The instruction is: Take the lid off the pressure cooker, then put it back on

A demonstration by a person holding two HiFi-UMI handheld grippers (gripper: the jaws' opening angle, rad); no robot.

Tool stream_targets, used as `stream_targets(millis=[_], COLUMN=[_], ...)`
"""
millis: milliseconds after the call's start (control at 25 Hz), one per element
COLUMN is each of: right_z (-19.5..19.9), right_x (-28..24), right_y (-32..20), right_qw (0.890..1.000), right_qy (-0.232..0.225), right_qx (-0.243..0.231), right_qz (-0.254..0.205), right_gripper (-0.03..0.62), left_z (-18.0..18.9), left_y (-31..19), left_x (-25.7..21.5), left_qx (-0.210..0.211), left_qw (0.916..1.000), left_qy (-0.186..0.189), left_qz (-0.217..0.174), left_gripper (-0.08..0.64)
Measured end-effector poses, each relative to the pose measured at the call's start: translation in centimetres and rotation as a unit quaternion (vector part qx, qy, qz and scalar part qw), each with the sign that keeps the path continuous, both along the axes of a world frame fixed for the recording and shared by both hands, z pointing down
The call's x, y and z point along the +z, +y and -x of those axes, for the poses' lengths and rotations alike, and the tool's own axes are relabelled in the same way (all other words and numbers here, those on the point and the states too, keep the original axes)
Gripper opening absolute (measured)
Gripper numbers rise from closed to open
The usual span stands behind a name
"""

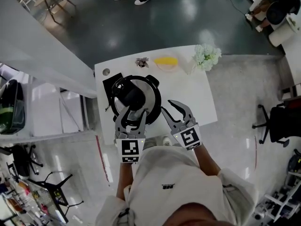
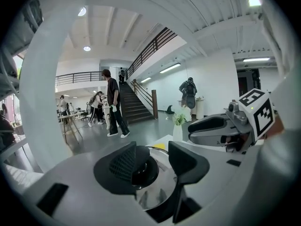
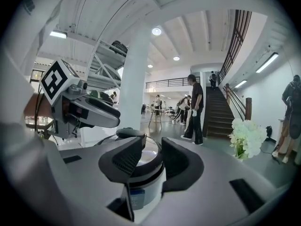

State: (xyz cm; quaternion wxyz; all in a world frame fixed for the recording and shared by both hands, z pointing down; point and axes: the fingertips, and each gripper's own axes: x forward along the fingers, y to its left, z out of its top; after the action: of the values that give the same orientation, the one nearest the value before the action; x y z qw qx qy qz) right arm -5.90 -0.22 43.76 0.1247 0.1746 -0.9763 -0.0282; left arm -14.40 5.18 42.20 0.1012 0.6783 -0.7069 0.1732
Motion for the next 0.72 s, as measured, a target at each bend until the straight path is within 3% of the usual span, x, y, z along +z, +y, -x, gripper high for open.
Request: stream_targets(millis=[320,720], right_z=[3.0,5.3], right_x=[1.2,2.5], right_y=[0.0,0.0], right_qw=[0.999,0.996], right_qy=[0.033,0.055], right_qx=[0.011,0.031], right_qz=[0.034,0.057], right_gripper=[0.130,0.130], left_z=[3.1,5.0], left_y=[-1.0,-2.6], left_x=[1.9,3.9], left_qx=[0.025,0.085], left_qw=[0.9987,0.9921], left_qy=[0.009,0.026], left_qz=[0.043,0.088], left_gripper=[0.242,0.272])
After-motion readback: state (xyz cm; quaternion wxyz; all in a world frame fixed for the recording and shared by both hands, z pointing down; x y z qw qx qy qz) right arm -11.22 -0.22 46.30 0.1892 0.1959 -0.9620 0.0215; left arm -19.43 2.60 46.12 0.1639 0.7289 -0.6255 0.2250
